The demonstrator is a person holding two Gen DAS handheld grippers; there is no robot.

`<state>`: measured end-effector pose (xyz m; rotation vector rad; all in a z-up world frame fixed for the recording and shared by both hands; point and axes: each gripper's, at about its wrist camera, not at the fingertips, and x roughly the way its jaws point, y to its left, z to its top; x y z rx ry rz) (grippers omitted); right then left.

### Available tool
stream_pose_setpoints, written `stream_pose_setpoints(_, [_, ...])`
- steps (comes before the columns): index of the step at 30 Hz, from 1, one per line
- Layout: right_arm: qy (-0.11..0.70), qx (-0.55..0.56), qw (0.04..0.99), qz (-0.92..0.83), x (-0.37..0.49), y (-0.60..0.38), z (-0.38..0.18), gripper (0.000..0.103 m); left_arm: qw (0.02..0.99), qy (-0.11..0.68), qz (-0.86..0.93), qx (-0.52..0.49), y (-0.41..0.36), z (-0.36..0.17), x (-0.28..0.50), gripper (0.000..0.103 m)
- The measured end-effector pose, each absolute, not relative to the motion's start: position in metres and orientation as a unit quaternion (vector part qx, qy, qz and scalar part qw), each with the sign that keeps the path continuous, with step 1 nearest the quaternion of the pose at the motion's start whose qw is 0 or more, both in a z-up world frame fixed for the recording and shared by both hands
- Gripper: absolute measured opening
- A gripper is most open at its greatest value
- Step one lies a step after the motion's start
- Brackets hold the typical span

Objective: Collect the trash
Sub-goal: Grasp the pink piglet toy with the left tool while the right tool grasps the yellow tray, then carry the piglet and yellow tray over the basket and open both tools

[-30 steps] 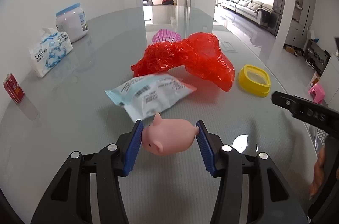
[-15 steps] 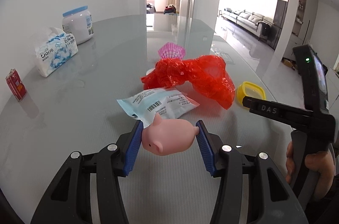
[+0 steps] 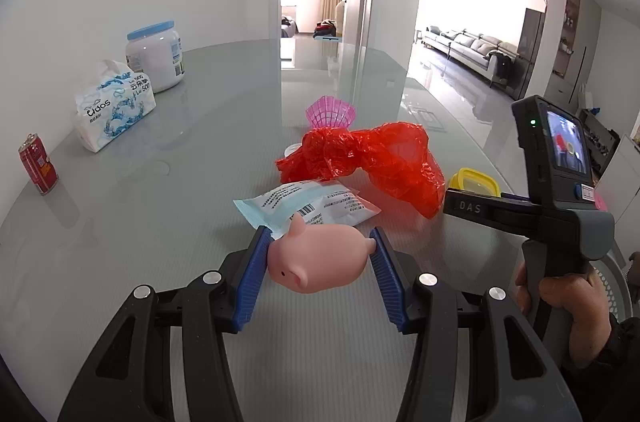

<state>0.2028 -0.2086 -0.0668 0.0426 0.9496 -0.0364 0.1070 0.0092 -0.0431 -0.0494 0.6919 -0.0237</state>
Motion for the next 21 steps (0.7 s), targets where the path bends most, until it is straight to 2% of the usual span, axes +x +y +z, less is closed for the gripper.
stream_pose_setpoints(2, [0.454, 0.016, 0.891, -0.016, 0.205, -0.207, -0.066, 0.071, 0.941, 0.339, -0.012, -0.025, 0.009, -0.043, 0.106, 0.05])
stream_pose_setpoints(12, [0.437, 0.039, 0.899, 0.0, 0.185, -0.214, -0.058, 0.069, 0.944, 0.33, -0.011, -0.019, 0.006, -0.039, 0.102, 0.05])
stream_pose_setpoints(21, [0.412, 0.065, 0.909, -0.007, 0.12, -0.237, -0.032, 0.069, 0.94, 0.339, -0.031, -0.021, 0.0, -0.044, 0.102, 0.05])
